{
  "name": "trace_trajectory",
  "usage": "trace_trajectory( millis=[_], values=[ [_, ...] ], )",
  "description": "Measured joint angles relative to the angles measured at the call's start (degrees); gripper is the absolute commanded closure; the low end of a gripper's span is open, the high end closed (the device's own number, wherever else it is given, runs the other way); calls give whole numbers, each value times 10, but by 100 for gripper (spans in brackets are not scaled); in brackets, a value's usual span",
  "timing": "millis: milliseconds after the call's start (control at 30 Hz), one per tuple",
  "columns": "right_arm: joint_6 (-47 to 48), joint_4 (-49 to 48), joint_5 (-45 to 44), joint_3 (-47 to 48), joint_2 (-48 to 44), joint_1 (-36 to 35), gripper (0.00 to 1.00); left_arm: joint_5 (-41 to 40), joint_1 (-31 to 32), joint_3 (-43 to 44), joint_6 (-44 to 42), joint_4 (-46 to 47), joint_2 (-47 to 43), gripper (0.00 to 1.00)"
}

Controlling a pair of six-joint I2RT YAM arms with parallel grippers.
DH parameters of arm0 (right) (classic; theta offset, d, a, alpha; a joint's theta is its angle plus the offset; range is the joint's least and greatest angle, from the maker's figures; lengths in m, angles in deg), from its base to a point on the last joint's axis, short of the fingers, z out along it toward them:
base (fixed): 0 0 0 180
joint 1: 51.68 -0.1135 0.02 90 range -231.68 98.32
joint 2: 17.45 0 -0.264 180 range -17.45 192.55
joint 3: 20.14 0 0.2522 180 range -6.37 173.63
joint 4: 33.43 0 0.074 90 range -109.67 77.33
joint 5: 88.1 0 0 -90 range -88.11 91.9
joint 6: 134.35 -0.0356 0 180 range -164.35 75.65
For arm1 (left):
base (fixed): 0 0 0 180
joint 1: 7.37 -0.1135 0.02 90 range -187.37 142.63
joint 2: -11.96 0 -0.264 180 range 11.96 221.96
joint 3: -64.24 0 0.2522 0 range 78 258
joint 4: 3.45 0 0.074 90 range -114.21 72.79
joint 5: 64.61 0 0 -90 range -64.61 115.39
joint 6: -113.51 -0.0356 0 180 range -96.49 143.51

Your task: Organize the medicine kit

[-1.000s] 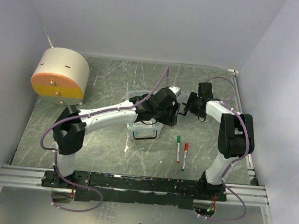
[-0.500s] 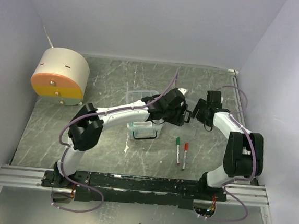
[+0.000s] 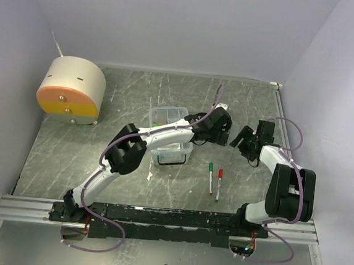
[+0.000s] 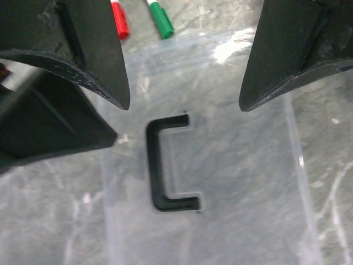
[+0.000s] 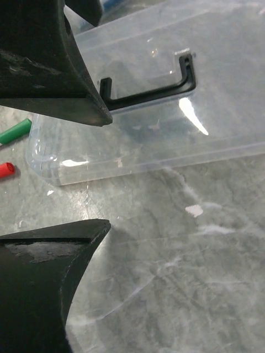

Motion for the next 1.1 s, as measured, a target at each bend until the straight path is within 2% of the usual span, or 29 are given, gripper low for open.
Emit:
trace_trajectory(
  millis=[233, 400, 533, 833, 967, 1100],
  values=[
    [5, -28, 33, 0, 6, 0, 31, -35, -27, 3, 1, -27, 13, 4],
    [10, -47, 66, 3, 27, 0, 31, -38, -45, 19, 2, -33, 23, 7],
    [12, -61, 82, 14, 53, -2, 35, -30, -51, 23, 3, -34, 35, 13],
    [12, -76, 79, 32, 82, -20, 46, 16, -59, 34, 6, -39, 58, 38],
    [9, -76, 67, 32, 82, -22, 53, 43, -70, 29, -1, -33, 57, 43],
    [-2, -86, 55, 17, 69, -23, 57, 72, -76, 9, -14, -17, 46, 44]
  ],
)
